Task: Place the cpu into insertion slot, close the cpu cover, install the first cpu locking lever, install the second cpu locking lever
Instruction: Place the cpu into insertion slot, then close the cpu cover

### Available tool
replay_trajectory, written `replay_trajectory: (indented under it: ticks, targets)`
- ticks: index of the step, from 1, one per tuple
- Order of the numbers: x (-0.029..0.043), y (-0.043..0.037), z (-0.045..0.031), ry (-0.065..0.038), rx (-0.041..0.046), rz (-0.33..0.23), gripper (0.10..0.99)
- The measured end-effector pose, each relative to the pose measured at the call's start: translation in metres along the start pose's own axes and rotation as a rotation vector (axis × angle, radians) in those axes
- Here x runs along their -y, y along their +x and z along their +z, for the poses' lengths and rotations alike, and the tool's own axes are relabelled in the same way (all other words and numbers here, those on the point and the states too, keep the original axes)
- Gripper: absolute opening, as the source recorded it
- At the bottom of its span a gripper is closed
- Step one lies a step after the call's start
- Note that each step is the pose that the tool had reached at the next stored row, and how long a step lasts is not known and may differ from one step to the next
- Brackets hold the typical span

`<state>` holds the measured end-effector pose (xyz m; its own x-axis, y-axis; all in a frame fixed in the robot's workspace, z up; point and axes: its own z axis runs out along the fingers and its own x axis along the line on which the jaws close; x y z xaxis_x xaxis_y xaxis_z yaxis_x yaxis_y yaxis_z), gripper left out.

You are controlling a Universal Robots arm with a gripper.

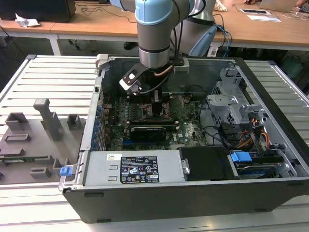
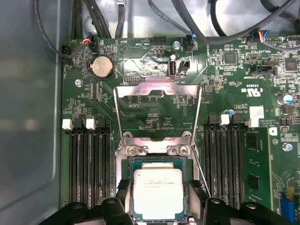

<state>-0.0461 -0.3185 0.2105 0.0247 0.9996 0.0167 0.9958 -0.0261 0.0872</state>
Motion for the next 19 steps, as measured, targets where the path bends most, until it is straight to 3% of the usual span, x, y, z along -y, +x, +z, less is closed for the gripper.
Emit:
replay_trajectory:
  ticks: [2, 3, 4, 5, 11, 19]
  targets:
    - [-0.0024, 0.0001, -0.0036, 0.020, 0.0008, 0.000, 0.459]
    - [-0.0026, 0.0001, -0.0057, 0.022, 0.0008, 0.000, 0.278]
    - [-0.0030, 0.0002, -0.0094, 0.024, 0.0048, 0.000, 0.157]
    - [-0.0032, 0.0002, -0.0120, 0.024, 0.0077, 0.000, 0.106]
    - [-0.0036, 0.0003, -0.0167, 0.024, 0.0077, 0.001, 0.106]
    - [-0.0049, 0.0006, -0.0303, 0.024, 0.0124, 0.002, 0.106]
